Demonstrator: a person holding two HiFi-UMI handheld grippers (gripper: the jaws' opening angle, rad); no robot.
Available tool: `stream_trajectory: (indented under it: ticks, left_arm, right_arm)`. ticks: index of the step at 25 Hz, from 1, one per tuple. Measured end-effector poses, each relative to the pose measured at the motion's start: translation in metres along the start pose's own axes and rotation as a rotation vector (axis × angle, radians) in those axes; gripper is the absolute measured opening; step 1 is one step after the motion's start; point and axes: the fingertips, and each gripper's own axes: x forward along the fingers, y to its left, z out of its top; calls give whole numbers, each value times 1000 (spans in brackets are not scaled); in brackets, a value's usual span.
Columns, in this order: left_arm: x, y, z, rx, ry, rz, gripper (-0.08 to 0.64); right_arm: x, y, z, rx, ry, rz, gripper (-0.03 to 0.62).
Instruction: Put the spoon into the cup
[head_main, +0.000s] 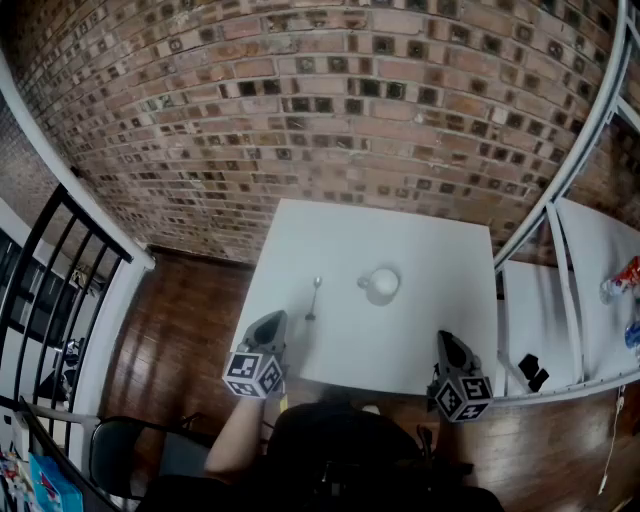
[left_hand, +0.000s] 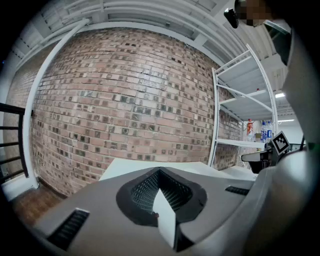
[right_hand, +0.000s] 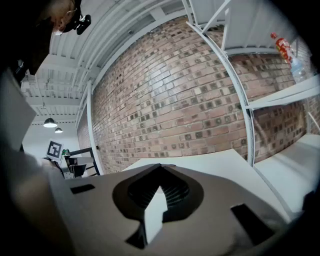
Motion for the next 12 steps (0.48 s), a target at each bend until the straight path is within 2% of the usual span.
stream_trajectory:
  ticks: [3,8,12]
  left_arm:
    - [4,5,-16,3,49,10,3]
    - [16,19,-47,-6,151,91,3]
    - [33,16,-72,-16,218,89,3]
  right_arm:
    - [2,3,-8,7,11,-3,5]
    - [3,-1,-15,20,33,-18,5]
    - [2,0,-22,25,52,-20,5]
